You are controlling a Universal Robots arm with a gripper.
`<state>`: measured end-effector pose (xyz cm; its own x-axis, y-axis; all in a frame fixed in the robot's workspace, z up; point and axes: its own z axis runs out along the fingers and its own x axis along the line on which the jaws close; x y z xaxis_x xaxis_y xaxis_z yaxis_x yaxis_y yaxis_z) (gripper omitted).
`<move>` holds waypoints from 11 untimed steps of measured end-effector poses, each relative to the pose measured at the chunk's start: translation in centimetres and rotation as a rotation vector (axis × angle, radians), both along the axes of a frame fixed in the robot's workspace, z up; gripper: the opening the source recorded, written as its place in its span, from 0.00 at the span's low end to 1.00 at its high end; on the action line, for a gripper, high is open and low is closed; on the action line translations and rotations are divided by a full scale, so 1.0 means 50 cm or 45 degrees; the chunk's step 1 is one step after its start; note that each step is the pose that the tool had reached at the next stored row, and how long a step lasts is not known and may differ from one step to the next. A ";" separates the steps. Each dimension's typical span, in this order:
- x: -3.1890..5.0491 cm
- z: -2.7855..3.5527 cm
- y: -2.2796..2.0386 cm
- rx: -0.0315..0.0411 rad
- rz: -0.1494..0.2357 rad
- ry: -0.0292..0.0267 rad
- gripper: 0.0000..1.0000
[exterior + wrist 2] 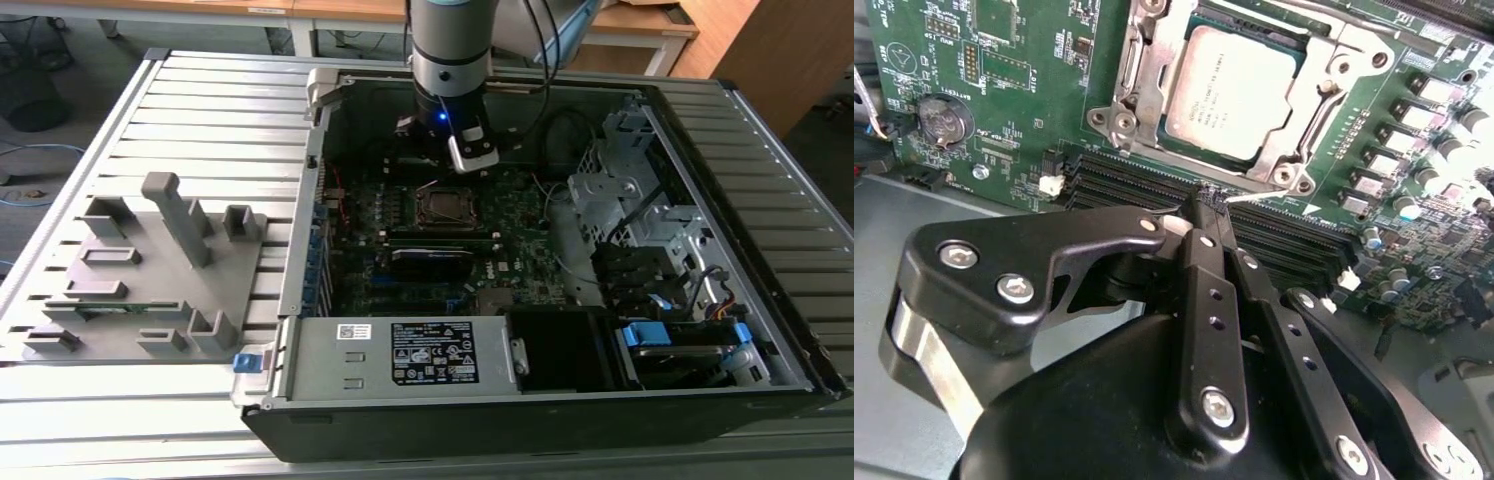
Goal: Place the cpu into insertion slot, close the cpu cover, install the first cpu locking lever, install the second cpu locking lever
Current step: 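Install the first cpu locking lever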
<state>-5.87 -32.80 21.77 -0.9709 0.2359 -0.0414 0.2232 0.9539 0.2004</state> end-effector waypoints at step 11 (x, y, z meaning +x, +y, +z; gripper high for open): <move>0.001 -0.004 0.0056 0.0003 -0.108 -0.0002 0.11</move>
<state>-5.82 -32.52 21.59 -0.9473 0.3176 -0.0415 0.3035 0.9315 0.2007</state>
